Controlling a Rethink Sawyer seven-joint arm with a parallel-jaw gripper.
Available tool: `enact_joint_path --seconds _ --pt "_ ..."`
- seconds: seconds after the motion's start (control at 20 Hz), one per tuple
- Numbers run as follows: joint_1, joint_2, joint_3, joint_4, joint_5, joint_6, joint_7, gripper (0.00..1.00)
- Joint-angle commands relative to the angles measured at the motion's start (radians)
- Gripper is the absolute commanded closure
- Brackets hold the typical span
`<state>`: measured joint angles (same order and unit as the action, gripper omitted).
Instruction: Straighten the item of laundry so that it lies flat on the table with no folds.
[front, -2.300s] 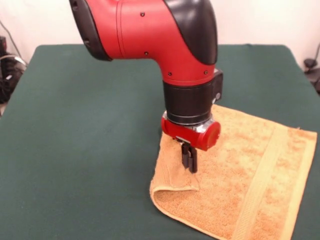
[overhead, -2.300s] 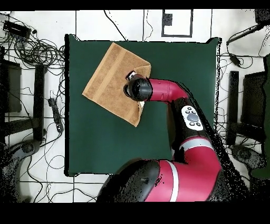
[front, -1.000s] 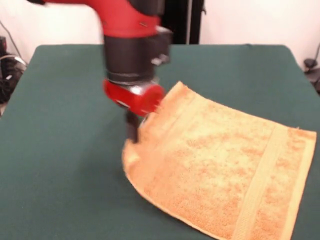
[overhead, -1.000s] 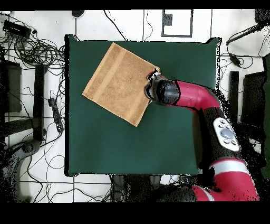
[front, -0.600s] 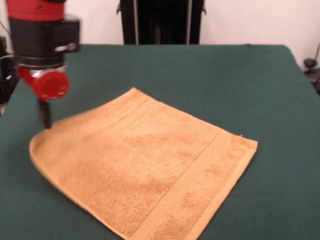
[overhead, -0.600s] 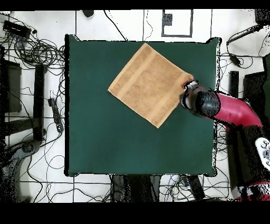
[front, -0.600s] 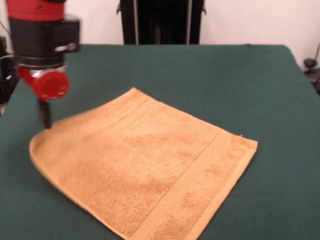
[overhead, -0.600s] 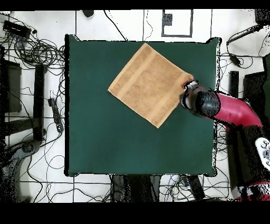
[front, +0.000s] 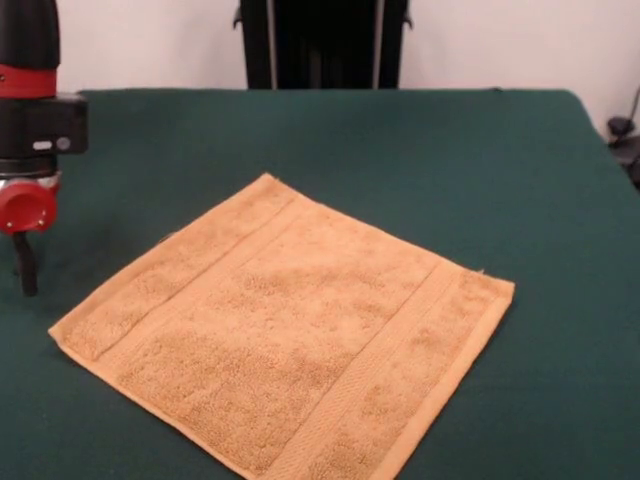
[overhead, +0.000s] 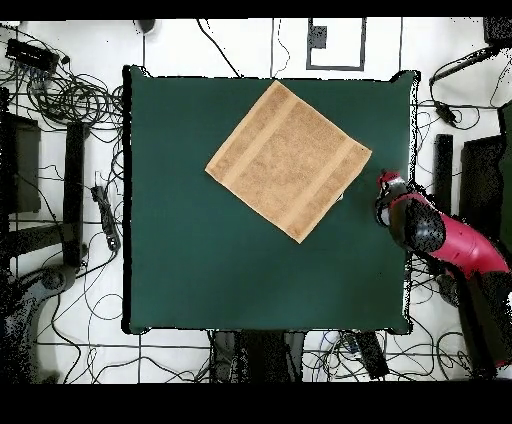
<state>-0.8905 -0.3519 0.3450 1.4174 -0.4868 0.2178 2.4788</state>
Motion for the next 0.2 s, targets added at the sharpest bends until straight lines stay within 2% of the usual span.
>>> enact_joint_path --seconds 0.05,0.2 --pt "0.066 0.216 0.097 0.018 -0.085 -0.007 -0.127 0.0" --pt "0.104 0.133 0.082 0.042 -0.077 0.086 -0.156 0.0"
